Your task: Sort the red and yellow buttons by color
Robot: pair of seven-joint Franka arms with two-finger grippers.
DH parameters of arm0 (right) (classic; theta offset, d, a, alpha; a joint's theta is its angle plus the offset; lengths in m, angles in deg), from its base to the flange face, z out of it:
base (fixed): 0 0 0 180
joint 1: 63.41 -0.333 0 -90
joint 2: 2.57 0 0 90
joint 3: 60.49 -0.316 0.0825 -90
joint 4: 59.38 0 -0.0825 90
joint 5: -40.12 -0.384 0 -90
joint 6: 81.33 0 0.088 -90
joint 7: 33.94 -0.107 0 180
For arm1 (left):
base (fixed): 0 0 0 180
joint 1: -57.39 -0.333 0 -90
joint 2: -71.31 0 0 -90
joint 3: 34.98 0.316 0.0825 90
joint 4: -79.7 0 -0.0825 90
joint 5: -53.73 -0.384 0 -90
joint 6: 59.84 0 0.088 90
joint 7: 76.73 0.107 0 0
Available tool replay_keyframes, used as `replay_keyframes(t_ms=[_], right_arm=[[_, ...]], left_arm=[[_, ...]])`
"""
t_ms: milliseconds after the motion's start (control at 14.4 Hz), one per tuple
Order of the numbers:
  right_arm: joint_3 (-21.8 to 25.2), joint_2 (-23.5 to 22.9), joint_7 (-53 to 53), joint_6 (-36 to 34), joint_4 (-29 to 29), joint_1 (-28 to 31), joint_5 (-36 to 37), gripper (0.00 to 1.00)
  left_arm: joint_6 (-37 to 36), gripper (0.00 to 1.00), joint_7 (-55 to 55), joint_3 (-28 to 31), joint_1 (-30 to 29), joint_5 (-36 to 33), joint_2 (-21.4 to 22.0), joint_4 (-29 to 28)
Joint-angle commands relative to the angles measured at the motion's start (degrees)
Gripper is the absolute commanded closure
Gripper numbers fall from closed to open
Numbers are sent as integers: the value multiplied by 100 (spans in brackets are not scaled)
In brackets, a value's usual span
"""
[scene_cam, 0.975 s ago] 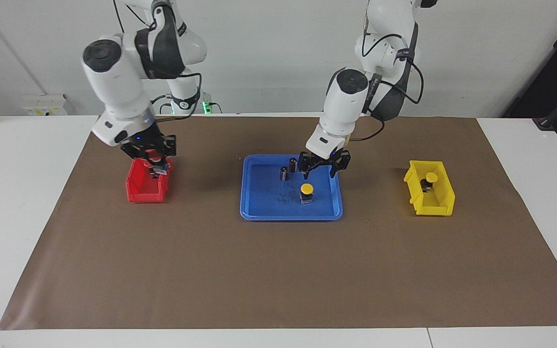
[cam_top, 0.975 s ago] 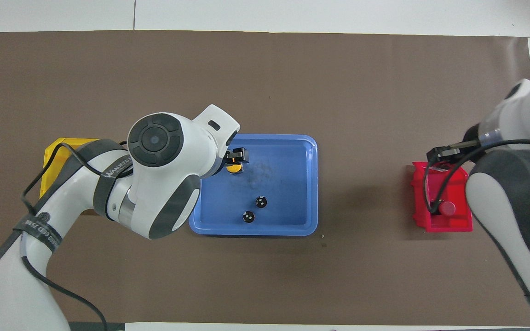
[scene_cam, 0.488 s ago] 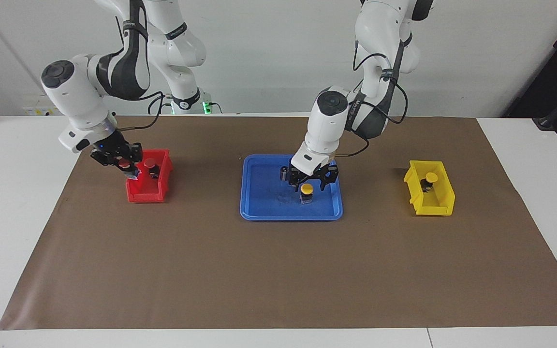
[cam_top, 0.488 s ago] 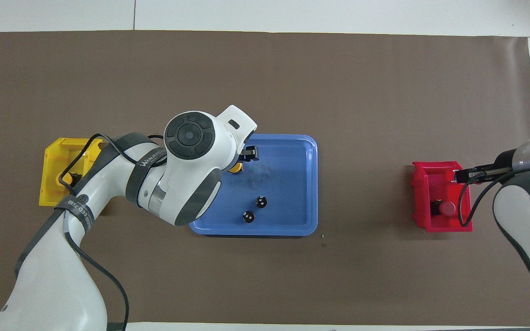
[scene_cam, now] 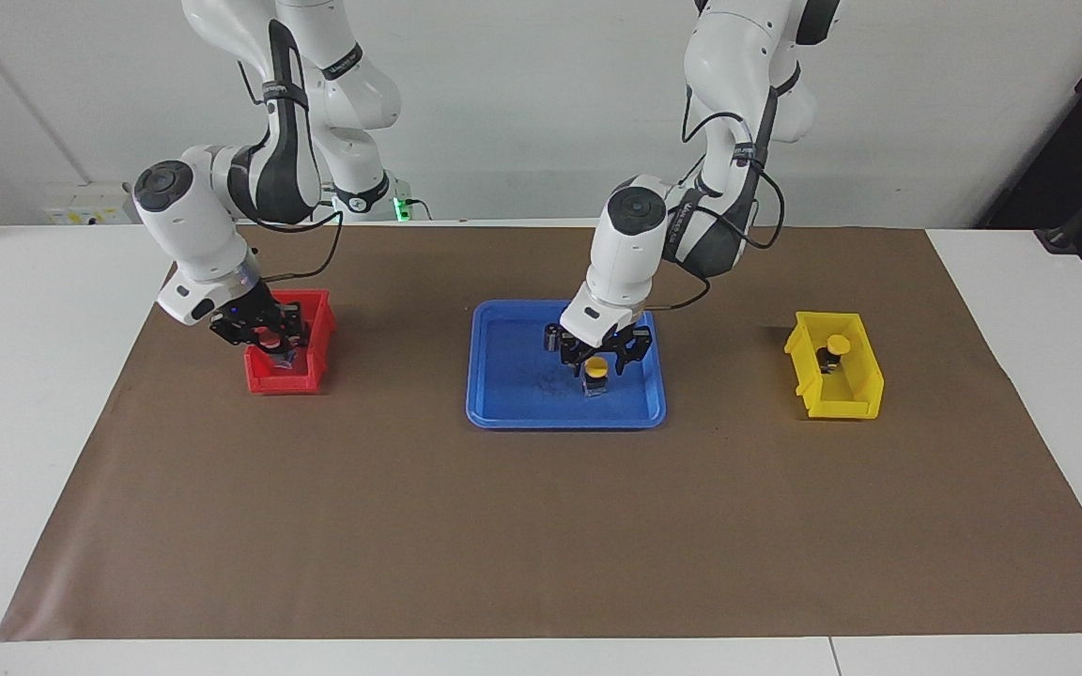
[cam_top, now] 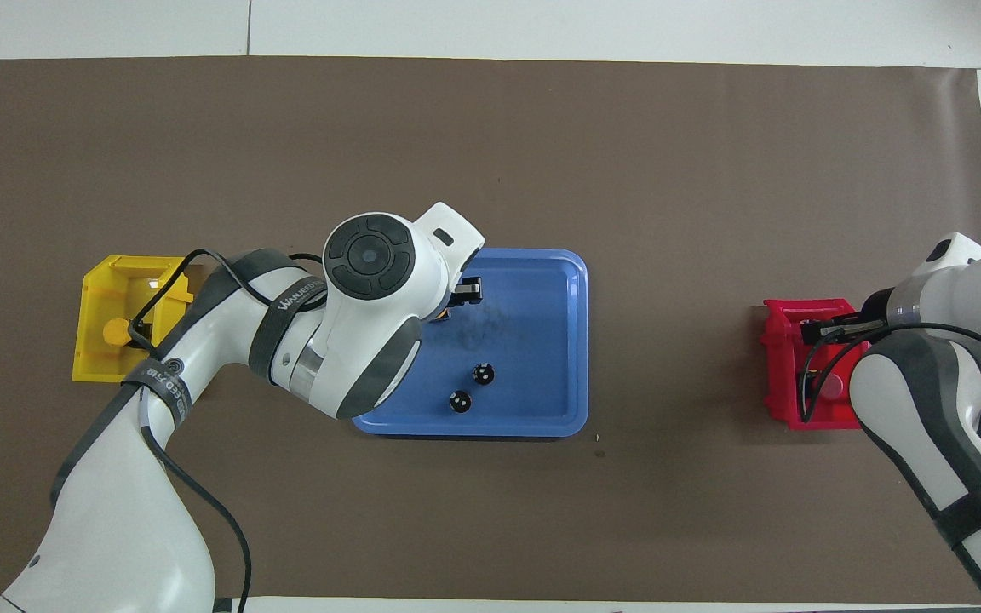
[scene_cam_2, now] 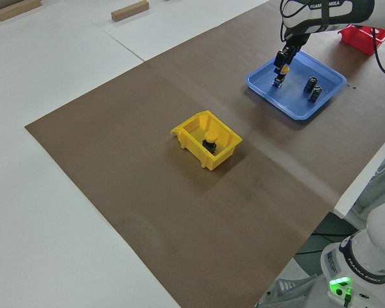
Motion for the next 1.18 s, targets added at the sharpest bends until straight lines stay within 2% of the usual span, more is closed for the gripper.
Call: replay_keyframes(t_ms=[0,209,418,557,627,697,836,906,1115], right_arm=[[-3,45,-8,104,-131,-33,-78,96],[-3,98,-8,341,-342,-50,-87,95],[14,107,88,298,-360,11,-78,92],[15,107,141,289,-360,47,-69,89],[15,107,141,272,-360,47,-78,77],[15,107,141,263,-360,47,-78,61],[15,107,150,254,-351,47,-69,37],[15,107,150,245,-334,55,-69,31],[6,90,150,184,-272,47,-69,31]], left_arm=[[-109,58,-217,100,125,-120,-32,64],[-127,97,-235,109,116,-120,3,82],[-783,99,-157,170,11,-120,178,397],[-1250,99,228,179,-444,-120,450,538],[-1365,99,613,179,-690,-120,599,487],[-1427,99,1044,188,-1075,-120,670,486],[-1454,99,1853,197,-1788,-94,698,547],[-1463,99,2257,197,-2122,-85,689,539],[-1463,99,3741,197,-3010,-67,689,477]])
